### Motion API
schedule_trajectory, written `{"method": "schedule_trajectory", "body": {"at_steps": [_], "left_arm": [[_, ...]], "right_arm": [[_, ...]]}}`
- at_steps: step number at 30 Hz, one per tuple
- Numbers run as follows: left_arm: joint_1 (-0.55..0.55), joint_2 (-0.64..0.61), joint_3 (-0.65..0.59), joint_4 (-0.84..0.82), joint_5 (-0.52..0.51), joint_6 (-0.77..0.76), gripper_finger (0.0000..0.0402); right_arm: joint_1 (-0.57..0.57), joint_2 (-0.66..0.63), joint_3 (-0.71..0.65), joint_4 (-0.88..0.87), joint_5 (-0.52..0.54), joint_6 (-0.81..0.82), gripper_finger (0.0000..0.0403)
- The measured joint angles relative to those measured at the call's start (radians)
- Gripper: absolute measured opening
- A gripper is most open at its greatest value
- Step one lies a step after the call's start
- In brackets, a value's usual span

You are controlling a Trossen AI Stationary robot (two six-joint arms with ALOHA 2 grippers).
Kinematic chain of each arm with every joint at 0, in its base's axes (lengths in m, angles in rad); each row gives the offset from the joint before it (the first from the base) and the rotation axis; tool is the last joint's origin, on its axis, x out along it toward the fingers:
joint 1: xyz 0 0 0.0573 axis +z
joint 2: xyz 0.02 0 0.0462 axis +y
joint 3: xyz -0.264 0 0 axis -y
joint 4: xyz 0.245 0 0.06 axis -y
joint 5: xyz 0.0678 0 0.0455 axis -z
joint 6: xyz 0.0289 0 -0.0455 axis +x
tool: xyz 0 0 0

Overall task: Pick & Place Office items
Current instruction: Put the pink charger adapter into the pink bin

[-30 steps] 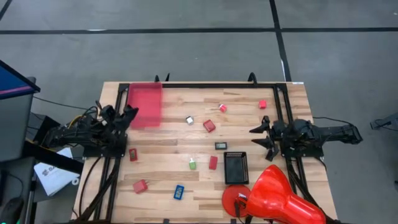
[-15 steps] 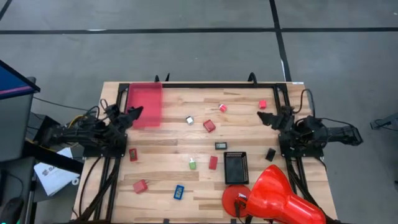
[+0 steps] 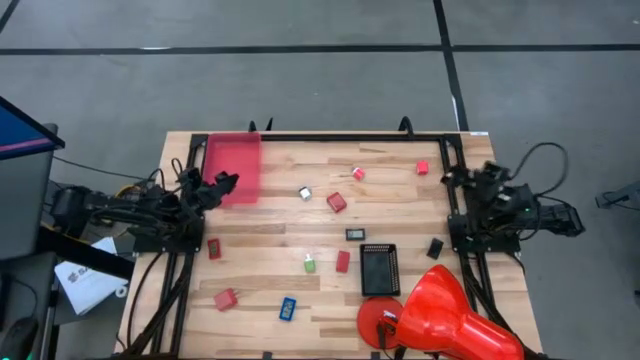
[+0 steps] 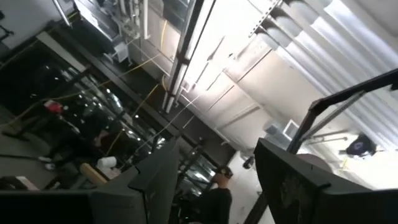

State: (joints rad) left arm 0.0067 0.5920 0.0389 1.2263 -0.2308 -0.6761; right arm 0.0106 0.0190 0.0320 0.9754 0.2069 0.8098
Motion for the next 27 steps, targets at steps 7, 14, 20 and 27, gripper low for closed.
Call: {"method": "schedule_trajectory", "body": {"at_steps": [7, 14, 20, 27], "left_arm": [[0.000, 0.142, 0.157, 0.120, 0.153, 0.227, 0.0176], [0.000, 0.111, 0.348, 0.172, 0.184, 0.476, 0.0166], [0.000, 0.033, 0.601, -0.466, 0.145, 0.597, 0.0166], [-0.001, 0.072, 0.956, -1.298, -0.153, 0.550, 0.0166]], "right_arm": [[0.016, 0.046, 0.247, -0.026, -0.238, -0.231, 0.0212], [0.014, 0.142, 0.675, -0.526, -0.282, -0.437, 0.0212], [0.003, 0.347, 1.125, -1.304, -0.076, -0.396, 0.0212], [-0.022, 0.659, 1.589, -2.155, 0.208, -0.128, 0.0212]]}}
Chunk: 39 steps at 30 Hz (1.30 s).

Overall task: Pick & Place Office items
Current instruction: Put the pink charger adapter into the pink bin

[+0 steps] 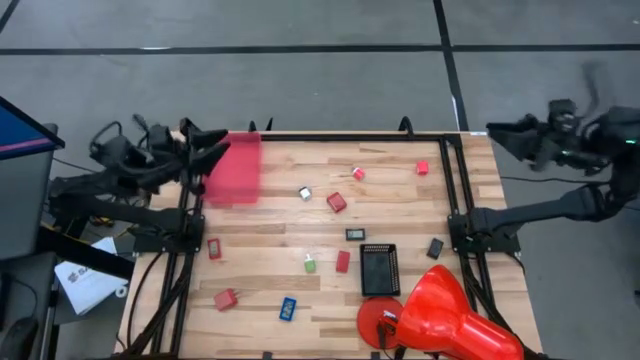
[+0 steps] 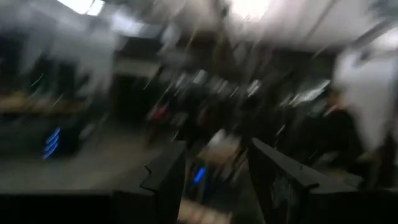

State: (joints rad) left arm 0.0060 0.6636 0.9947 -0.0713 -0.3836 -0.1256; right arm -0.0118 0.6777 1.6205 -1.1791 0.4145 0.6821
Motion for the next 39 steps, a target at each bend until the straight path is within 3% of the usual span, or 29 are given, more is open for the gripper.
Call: {"method": "schedule_trajectory", "body": {"at_steps": [3, 7, 11, 14, 20, 25, 30, 39], "left_arm": [[0.000, 0.026, 0.110, -0.271, -0.014, -0.089, 0.0166], [0.000, 0.057, 0.173, -0.499, 0.025, -0.220, 0.0166], [0.000, 0.092, 0.157, -0.567, 0.060, -0.310, 0.0166], [-0.007, 0.130, 0.128, -0.467, 0.100, -0.317, 0.0166], [-0.039, 0.221, 0.104, -0.158, 0.111, -0.210, 0.0166], [-0.039, 0.265, 0.102, 0.016, 0.110, -0.144, 0.0166], [-0.039, 0.266, 0.103, 0.118, 0.129, -0.142, 0.0166], [-0.039, 0.263, 0.103, 0.164, 0.130, -0.164, 0.0166]], "right_arm": [[-0.018, 0.117, 0.105, -0.390, 0.059, 0.252, 0.0207], [-0.056, 0.148, 0.031, -0.329, -0.002, 0.330, 0.0195], [-0.096, 0.206, -0.102, -0.370, -0.022, 0.318, 0.0188], [-0.124, 0.228, -0.244, -0.319, -0.071, 0.295, 0.0191], [-0.172, 0.325, -0.512, -0.224, -0.072, 0.252, 0.0204], [-0.340, 0.388, -0.654, -0.132, -0.064, 0.238, 0.0205], [-0.554, 0.459, -0.703, -0.047, -0.127, 0.123, 0.0220], [-0.776, 0.574, -0.707, 0.156, -0.224, -0.036, 0.0269]]}}
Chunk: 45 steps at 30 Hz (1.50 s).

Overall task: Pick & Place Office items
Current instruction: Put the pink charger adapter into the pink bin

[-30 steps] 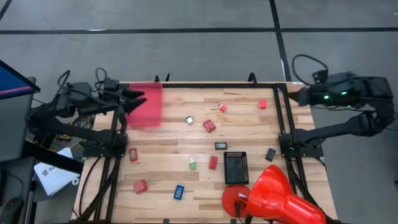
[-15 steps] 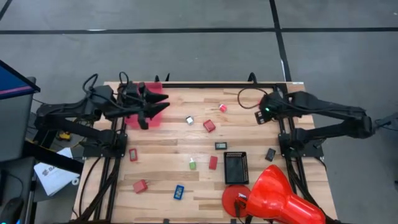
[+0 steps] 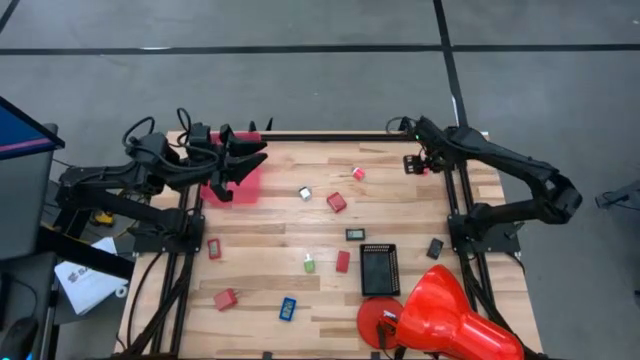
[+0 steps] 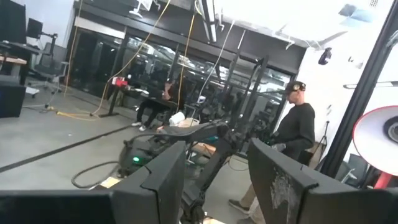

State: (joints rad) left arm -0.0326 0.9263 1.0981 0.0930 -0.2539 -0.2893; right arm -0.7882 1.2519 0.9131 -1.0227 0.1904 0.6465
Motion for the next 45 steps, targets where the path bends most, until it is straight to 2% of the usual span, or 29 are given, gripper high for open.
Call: {"method": "schedule_trajectory", "body": {"at_steps": [5, 14, 22, 45], "left_arm": [[-0.001, 0.009, 0.000, 0.034, 0.000, -0.023, 0.0166], [-0.003, 0.014, 0.000, 0.061, 0.000, -0.064, 0.0166], [-0.028, 0.016, 0.000, 0.064, -0.003, -0.067, 0.0166], [-0.055, 0.019, 0.000, 0.066, -0.008, -0.077, 0.0166]], "right_arm": [[-0.070, 0.110, 0.000, 0.089, -0.086, -0.083, 0.0276], [-0.170, 0.274, 0.000, 0.130, -0.103, -0.155, 0.0277], [-0.219, 0.287, -0.001, 0.211, -0.114, -0.185, 0.0277], [-0.223, 0.313, -0.002, 0.226, -0.104, -0.137, 0.0276]]}}
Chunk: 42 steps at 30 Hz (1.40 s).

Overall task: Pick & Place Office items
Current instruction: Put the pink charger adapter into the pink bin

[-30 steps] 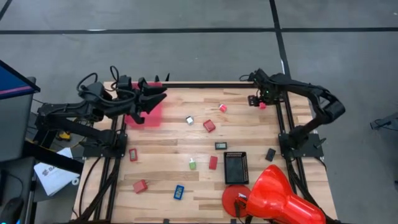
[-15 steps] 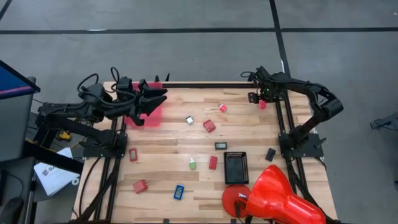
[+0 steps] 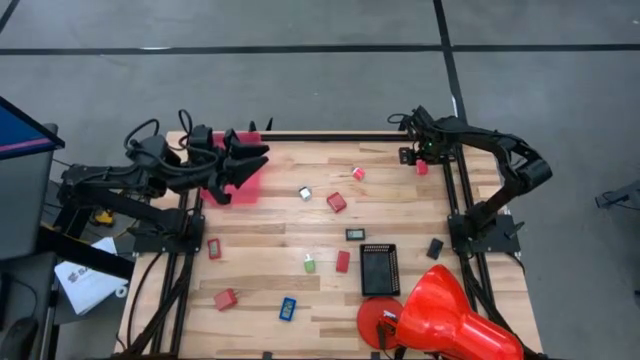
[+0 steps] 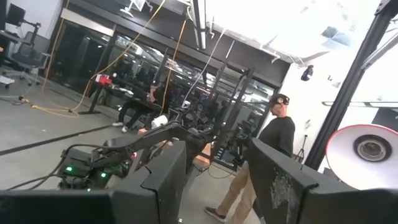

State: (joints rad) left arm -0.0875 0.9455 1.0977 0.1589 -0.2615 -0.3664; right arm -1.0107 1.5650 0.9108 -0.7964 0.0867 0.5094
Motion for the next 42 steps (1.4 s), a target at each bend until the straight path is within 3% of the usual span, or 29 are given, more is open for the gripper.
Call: {"method": "schedule_trajectory", "body": {"at_steps": [15, 23, 29, 42], "left_arm": [[-0.023, 0.000, 0.000, 0.006, 0.000, -0.003, 0.0166], [-0.039, 0.000, 0.000, 0.007, 0.003, 0.001, 0.0166], [-0.039, 0.000, 0.000, 0.007, 0.003, -0.003, 0.0166], [-0.039, 0.000, 0.000, 0.007, 0.000, -0.012, 0.0166]], "right_arm": [[0.023, 0.024, 0.000, -0.034, 0.018, 0.008, 0.0255], [0.046, 0.034, -0.010, -0.019, -0.024, 0.018, 0.0254], [0.082, 0.045, -0.037, 0.001, 0.045, 0.016, 0.0254], [0.088, 0.044, -0.042, 0.009, 0.048, 0.014, 0.0254]]}}
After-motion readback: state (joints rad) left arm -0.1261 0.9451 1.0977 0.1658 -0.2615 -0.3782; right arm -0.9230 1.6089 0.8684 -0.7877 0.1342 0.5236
